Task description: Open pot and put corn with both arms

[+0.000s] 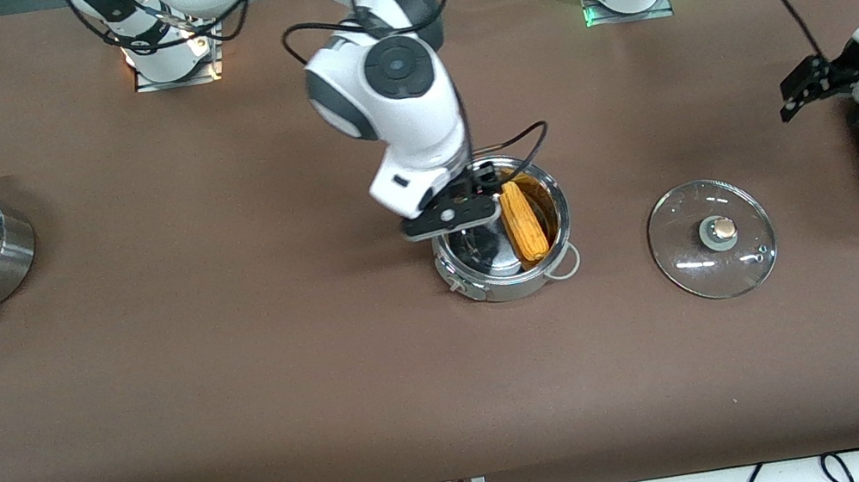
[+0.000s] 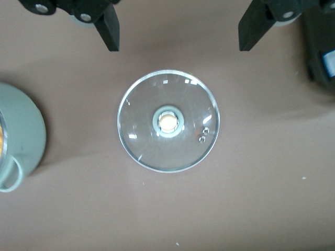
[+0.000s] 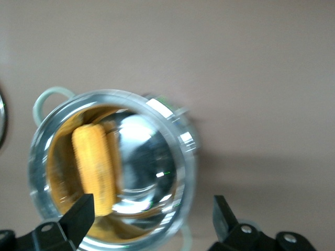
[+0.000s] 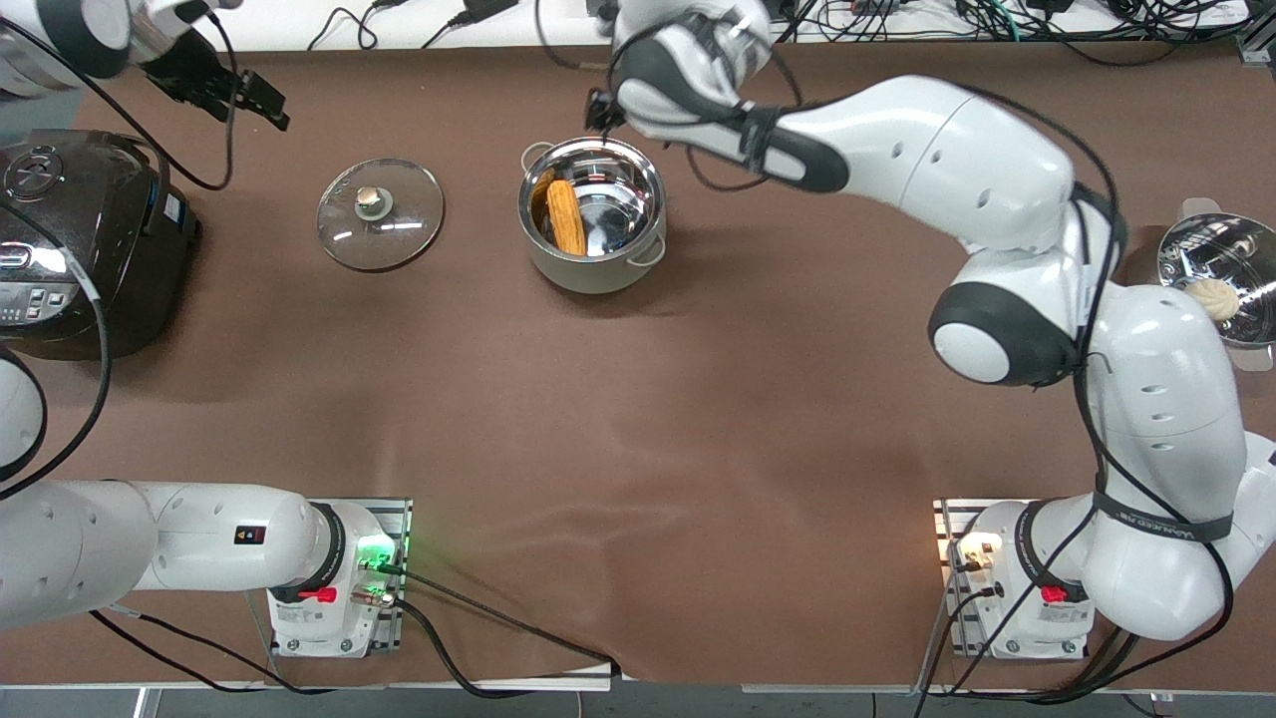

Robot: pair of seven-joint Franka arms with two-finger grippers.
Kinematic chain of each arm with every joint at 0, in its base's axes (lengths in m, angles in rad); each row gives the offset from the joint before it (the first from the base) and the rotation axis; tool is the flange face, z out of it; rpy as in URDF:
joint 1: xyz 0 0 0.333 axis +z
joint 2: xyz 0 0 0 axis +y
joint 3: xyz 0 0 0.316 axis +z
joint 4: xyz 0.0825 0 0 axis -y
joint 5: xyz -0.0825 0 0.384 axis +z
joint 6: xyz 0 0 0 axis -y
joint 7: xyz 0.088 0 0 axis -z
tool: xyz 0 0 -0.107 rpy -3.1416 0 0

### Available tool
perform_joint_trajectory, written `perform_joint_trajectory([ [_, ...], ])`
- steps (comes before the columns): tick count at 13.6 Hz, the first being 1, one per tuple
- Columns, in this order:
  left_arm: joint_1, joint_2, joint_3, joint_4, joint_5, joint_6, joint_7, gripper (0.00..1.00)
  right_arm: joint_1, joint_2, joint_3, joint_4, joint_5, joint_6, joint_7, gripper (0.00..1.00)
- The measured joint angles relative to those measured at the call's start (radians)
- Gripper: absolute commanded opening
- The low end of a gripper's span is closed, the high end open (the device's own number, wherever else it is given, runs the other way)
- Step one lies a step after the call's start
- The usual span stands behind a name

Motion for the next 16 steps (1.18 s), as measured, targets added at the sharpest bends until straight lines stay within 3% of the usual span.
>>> perform_joint_trajectory([
  [4,-0.001,0.001,-0.010,0.197,0.068,-0.285,-0.036,1.00,-0.157,-0.076,-0.004,0.000,0.008,-0.115,-0.132,1.00],
  [7,-0.004,0.032,-0.050,0.310,0.088,-0.410,-0.142,1.00,-0.284,-0.113,-0.007,0.000,0.010,-0.178,-0.150,1.00],
  [11,-0.011,0.123,-0.086,0.482,0.087,-0.486,-0.328,1.00,-0.396,-0.154,-0.008,0.000,0.011,-0.239,-0.159,1.00],
  [16,-0.005,0.144,-0.081,0.522,0.064,-0.503,-0.400,1.00,-0.574,-0.213,-0.018,0.000,0.010,-0.361,-0.307,1.00],
])
